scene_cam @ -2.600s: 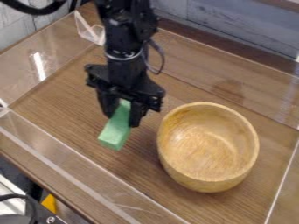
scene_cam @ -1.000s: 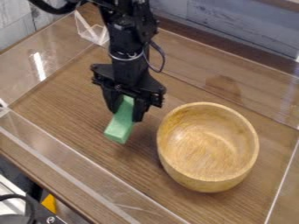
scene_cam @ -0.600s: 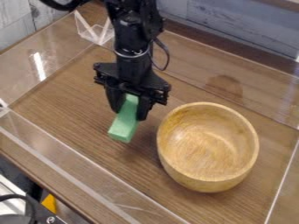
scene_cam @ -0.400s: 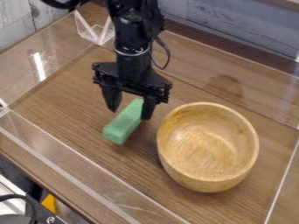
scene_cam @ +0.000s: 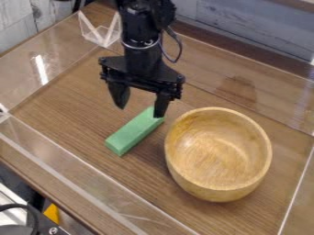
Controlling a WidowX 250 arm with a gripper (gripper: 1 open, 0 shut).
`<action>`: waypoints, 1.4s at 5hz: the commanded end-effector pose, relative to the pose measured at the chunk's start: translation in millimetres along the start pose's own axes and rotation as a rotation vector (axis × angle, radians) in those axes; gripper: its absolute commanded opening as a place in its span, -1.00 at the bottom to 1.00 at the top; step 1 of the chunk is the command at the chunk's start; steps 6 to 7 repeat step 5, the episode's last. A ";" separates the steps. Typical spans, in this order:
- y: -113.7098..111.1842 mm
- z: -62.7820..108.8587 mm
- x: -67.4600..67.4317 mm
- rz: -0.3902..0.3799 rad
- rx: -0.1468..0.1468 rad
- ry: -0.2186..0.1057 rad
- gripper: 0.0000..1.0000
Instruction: Remove the green block from inside the brown bowl and put it on the table
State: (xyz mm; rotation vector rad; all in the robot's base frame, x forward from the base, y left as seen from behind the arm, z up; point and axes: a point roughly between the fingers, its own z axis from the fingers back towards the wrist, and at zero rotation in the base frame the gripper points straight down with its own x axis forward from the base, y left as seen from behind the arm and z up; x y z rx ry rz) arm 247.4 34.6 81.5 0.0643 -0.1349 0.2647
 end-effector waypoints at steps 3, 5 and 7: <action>10.6 6.3 25.2 0.033 -0.031 -0.075 1.00; 28.3 -9.9 29.6 0.052 -0.045 -0.086 1.00; 28.3 -9.9 29.6 0.052 -0.045 -0.086 1.00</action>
